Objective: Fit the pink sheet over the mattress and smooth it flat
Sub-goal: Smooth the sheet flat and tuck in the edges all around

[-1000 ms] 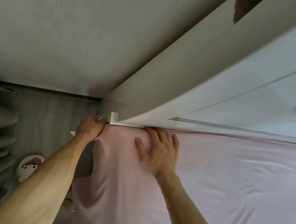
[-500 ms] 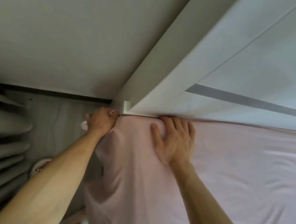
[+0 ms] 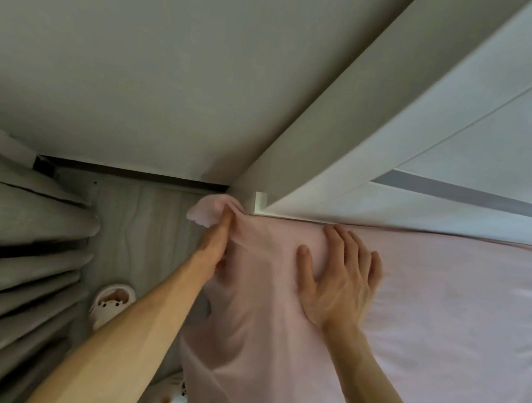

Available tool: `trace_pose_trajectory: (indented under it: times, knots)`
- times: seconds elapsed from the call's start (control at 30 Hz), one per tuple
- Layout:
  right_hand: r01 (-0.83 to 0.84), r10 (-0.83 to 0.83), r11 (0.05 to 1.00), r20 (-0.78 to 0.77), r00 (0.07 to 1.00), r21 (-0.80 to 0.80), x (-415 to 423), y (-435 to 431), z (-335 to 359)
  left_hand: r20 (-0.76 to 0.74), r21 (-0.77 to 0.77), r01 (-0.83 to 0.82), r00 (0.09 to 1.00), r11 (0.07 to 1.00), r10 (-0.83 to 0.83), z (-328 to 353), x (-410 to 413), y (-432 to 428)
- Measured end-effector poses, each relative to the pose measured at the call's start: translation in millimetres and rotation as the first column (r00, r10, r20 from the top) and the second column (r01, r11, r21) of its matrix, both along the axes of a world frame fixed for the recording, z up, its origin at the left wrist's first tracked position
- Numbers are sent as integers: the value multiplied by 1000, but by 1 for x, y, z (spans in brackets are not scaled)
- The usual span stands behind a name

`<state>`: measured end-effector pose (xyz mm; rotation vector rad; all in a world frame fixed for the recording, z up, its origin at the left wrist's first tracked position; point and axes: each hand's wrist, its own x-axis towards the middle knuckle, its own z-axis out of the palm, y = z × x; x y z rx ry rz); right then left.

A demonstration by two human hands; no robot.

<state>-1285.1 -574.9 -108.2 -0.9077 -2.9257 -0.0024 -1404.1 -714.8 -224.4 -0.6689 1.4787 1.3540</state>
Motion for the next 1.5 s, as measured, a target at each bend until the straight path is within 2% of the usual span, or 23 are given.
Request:
trace_pose_trajectory:
  times: [0.07,0.17,0.2,0.27,0.33,0.47,0.53,0.6,0.7,0.77,0.87,0.93,0.97,1.03,1.13,1.2,1.23,1.3,1.33,1.4,1.43,1.47,1.5]
  knots:
    - [8,-8,1000,9,1000,11,-4,3,0,-149,-106,108,981,988,-123,-5,-13,12]
    - [19,-20,999,49,999,30,-22,6,-1,-267,-347,355,850,868,-454,-13,-34,18]
    - [9,-12,999,73,997,39,-29,6,-3,-278,-445,360,815,820,-508,-15,-40,18]
    - [-5,0,999,106,994,42,-38,5,-6,-262,-592,301,805,747,-532,-20,-50,17]
    - [-5,1,999,97,995,50,-39,3,-8,-254,-612,277,818,741,-516,-28,-52,25]
    - [-21,19,999,50,999,39,-37,0,-13,-308,-550,301,794,779,-524,-43,-54,39]
    - [-31,31,999,3,1000,-25,-34,5,-8,-299,-533,386,746,753,-594,-42,-57,32]
    - [-60,55,993,-52,997,-101,-33,6,-5,-283,-510,424,739,749,-611,-46,-61,12]
    - [-56,34,977,-110,993,-207,-21,6,11,-335,-548,332,754,768,-565,-12,-53,-13]
    - [-8,-4,978,-57,998,-207,-3,6,18,-414,-601,248,717,760,-561,28,-33,-20]
    - [182,-176,970,50,983,-161,44,21,30,-608,-577,273,486,770,-628,106,13,-5]
    - [349,-333,918,112,936,-190,88,36,41,-722,-538,426,213,728,-658,144,45,29]
    - [403,-381,892,139,914,-204,106,40,40,-747,-552,482,77,680,-661,153,60,43]
    - [545,-528,806,137,838,-233,148,50,46,-744,-644,532,-272,549,-610,173,91,88]
    - [745,-740,605,146,656,-282,217,65,52,-647,-761,570,-624,310,-440,186,144,157]
    - [818,-817,489,167,551,-303,250,71,50,-558,-822,557,-747,119,-362,178,169,185]
    - [863,-870,396,173,462,-314,278,74,49,-511,-851,525,-815,25,-273,171,190,201]
    - [912,-932,249,174,317,-326,318,80,47,-422,-895,434,-898,-101,-121,158,210,215]
    - [928,-962,148,170,216,-342,344,85,43,-391,-908,392,-920,-150,-36,149,217,225]
    - [936,-983,-4,174,61,-351,375,92,38,-365,-925,367,-930,-96,-37,134,196,229]
    - [925,-982,-110,186,-43,-364,389,96,34,-346,-933,350,-936,-84,-64,128,184,235]
    - [909,-975,-175,192,-108,-377,390,100,31,-334,-940,339,-936,-35,-111,124,166,238]
    - [891,-971,-204,196,-133,-405,382,108,27,-322,-944,329,-933,-19,-160,126,149,243]
